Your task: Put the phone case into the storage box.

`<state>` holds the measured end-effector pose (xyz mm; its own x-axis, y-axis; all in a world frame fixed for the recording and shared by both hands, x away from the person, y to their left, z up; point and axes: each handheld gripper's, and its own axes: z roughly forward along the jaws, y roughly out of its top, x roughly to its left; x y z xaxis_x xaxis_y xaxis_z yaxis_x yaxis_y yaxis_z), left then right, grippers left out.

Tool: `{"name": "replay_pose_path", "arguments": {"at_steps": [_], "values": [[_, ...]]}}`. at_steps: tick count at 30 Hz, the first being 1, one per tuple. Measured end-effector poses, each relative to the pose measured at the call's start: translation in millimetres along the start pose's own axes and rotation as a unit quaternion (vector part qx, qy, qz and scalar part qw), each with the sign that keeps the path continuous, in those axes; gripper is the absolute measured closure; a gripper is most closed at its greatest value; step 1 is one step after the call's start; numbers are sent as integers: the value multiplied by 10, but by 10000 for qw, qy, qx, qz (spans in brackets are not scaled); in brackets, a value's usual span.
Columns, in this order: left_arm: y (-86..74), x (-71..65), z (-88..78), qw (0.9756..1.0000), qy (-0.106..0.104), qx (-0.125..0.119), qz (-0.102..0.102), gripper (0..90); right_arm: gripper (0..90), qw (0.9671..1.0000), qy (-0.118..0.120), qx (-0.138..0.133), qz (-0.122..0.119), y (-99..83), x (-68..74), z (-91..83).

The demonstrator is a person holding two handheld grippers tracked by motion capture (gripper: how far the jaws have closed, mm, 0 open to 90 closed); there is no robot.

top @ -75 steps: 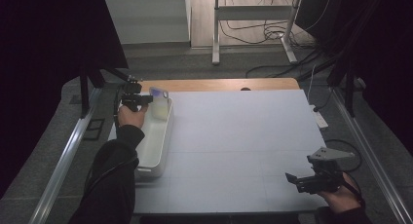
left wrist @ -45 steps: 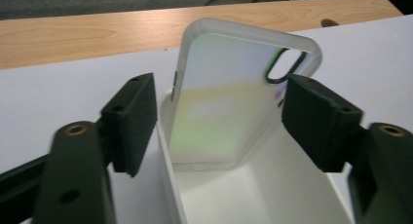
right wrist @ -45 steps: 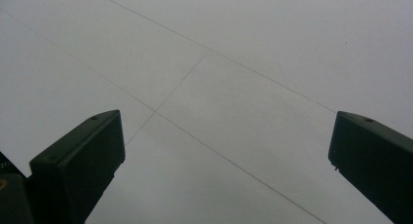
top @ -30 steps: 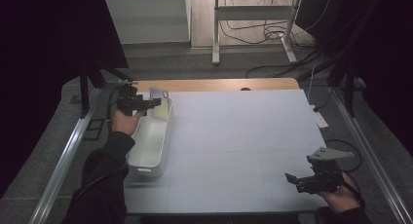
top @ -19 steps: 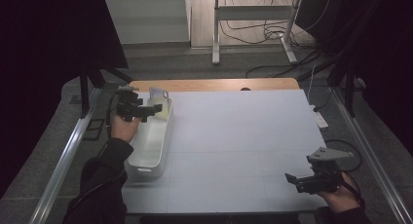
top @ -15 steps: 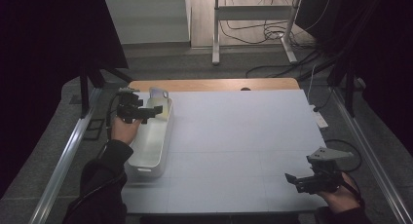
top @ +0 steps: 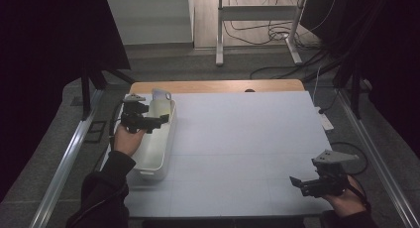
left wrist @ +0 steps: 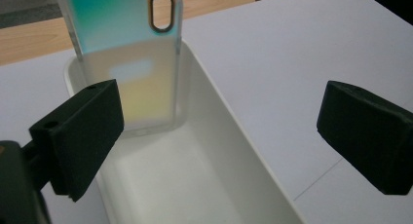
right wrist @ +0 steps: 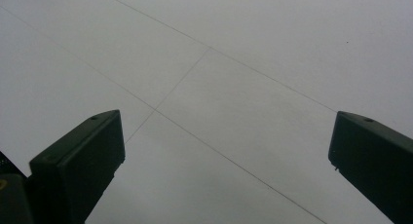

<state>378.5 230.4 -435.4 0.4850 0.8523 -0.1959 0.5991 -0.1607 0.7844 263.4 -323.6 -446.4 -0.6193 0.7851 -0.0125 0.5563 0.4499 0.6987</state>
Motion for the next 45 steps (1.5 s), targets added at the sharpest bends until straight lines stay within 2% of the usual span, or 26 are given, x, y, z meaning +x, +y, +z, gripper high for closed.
{"name": "replay_pose_path", "arguments": {"at_steps": [8,21,35,41,45], "values": [[-92,-91,-42,9999,-86,-79,42,39,0,10000,-2,-3,6,0,0,-1],[-220,-264,-78,9996,-190,-45,203,40,0,10000,9,0,-4,0,1,-1],[-340,-332,-177,9993,-230,-160,229,40,0,10000,43,-18,58,-2,-13,-3],[-402,-382,-209,9994,-272,-125,199,40,0,9999,32,-41,96,-5,-22,-9],[-435,-443,-250,9992,-260,-154,262,40,0,10000,28,-31,85,-3,-15,-4]]}}
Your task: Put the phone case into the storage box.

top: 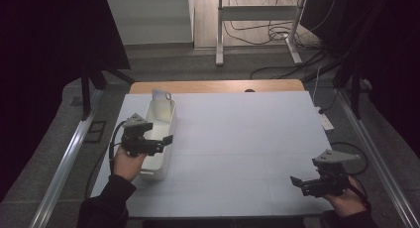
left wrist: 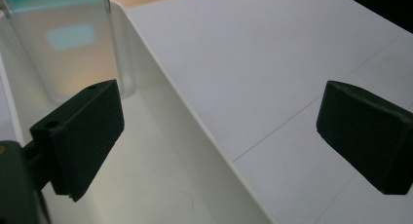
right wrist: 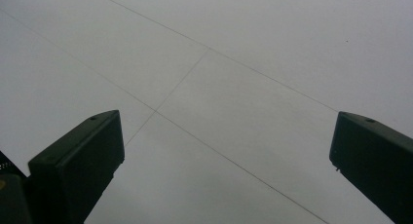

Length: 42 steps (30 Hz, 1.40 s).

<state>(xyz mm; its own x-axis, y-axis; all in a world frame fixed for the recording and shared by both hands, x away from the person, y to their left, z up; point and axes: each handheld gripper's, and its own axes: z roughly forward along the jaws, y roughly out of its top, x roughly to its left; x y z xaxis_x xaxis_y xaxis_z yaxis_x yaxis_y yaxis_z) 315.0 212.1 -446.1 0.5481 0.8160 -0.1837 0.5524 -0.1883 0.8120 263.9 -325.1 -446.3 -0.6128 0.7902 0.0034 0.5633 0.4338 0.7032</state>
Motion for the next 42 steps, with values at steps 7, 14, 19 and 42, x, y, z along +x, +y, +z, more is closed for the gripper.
{"name": "replay_pose_path", "arguments": {"at_steps": [7,14,19,42], "values": [[-68,-77,-63,10000,-6,1,62,40,0,10000,-14,-3,-7,0,1,-3],[-136,-112,-137,9999,37,20,98,41,0,10000,-14,-9,-13,-1,1,-4],[-195,-142,-202,9999,49,20,92,40,0,10000,-11,-4,-11,0,2,-3],[-438,-197,-531,9999,120,-90,-40,37,0,10000,-15,21,-39,2,6,3]]}}
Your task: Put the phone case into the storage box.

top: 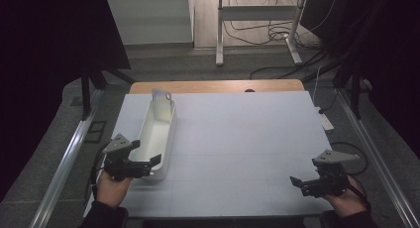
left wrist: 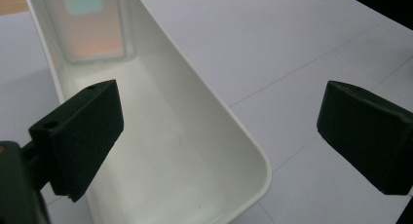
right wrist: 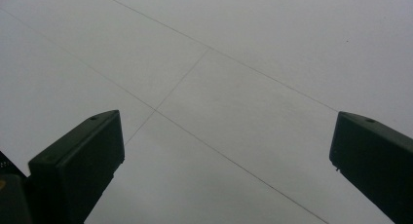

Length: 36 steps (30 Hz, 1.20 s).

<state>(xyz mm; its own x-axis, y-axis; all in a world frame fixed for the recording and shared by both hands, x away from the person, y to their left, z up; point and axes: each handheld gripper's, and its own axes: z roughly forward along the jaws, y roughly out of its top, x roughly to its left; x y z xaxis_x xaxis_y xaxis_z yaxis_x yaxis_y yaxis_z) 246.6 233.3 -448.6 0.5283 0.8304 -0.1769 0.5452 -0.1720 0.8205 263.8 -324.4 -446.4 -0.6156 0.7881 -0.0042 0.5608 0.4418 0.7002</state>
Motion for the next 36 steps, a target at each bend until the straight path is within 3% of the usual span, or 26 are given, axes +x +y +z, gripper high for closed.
{"name": "replay_pose_path", "arguments": {"at_steps": [21,36], "values": [[-225,-61,-238,9999,-18,14,-101,32,0,10000,-15,29,-20,2,6,6],[-312,-164,-265,9990,203,298,253,28,0,10000,-29,49,-22,4,12,9]]}}
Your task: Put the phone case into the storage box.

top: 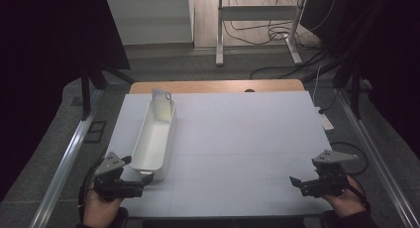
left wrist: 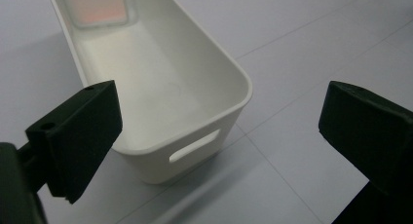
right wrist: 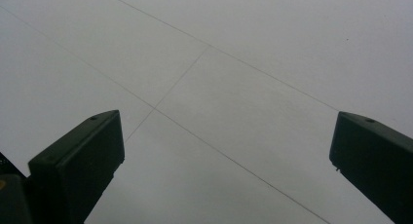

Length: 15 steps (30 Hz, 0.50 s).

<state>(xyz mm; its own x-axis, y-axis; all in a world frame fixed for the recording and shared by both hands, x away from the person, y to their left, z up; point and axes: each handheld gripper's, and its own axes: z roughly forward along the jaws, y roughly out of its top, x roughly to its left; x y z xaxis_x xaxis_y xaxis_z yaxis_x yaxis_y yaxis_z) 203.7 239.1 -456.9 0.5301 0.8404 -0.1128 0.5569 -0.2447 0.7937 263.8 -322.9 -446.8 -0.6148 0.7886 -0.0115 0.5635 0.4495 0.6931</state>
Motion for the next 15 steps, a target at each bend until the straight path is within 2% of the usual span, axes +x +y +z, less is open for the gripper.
{"name": "replay_pose_path", "arguments": {"at_steps": [15], "values": [[-27,-7,40,9998,-85,168,61,28,0,10000,-6,9,0,-1,2,-1]]}}
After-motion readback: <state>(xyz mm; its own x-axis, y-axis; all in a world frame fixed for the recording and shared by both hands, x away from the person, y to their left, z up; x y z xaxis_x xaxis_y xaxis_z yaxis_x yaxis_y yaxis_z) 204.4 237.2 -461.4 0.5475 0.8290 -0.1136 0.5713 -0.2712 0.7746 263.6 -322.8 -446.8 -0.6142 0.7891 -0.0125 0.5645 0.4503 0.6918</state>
